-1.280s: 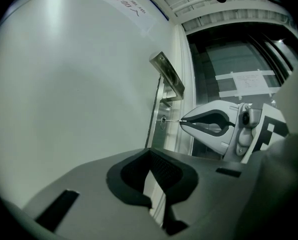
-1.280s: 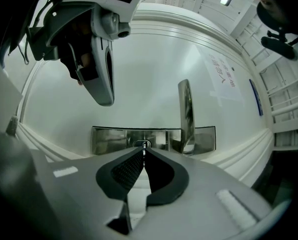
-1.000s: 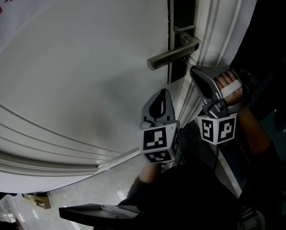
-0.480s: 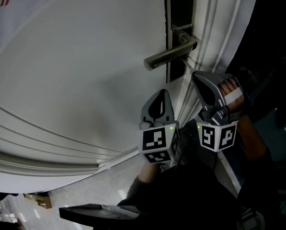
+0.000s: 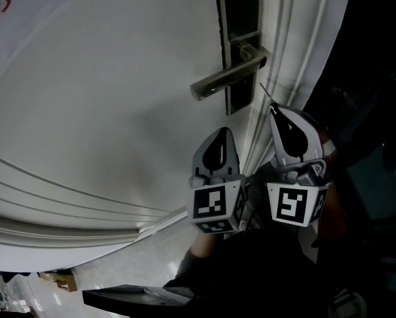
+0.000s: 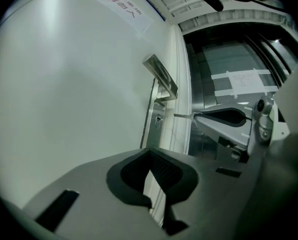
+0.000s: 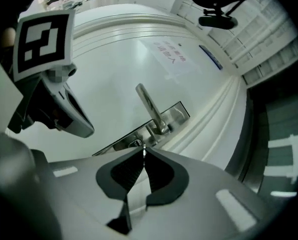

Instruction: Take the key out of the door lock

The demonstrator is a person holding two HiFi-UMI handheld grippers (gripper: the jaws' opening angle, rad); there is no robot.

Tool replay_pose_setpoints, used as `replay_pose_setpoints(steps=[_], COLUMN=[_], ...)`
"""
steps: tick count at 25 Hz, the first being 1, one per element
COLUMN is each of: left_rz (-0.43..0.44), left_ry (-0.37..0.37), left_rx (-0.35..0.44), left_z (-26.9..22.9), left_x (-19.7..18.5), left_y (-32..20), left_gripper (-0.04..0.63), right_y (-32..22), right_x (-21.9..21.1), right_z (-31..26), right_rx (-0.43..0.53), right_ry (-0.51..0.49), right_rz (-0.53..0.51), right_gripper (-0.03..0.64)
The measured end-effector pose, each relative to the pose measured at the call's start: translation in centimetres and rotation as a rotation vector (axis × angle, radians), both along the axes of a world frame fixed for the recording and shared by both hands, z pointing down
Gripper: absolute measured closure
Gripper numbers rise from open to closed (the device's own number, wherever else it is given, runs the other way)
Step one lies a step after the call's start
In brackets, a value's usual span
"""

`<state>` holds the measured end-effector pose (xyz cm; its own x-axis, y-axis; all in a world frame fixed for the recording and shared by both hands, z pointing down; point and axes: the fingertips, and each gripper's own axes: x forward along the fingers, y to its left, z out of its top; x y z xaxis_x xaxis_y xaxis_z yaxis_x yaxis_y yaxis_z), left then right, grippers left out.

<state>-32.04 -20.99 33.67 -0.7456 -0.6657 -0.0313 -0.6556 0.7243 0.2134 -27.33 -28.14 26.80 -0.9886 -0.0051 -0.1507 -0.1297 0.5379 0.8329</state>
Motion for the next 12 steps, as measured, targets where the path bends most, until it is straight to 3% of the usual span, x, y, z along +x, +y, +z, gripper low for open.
replay_pose_setpoints(steps=[7, 12], left_rz=[0.030, 0.016], left_ry=[-0.036, -0.026], left_rx=[-0.006, 0.003], left_z=[-0.6, -1.1], left_x=[0.7, 0.7], left_y=[-0.3, -0.4], left_gripper=[0.596, 0.595], right_y=[0.1, 0.5], right_x=[1.7, 2.1], right_z=[-0.6, -0.7], right_rx=[-0.441, -0.547], right_ry=[-0.024, -0.022], right_rz=[-0.114, -0.168], right_gripper=[0.604, 0.604])
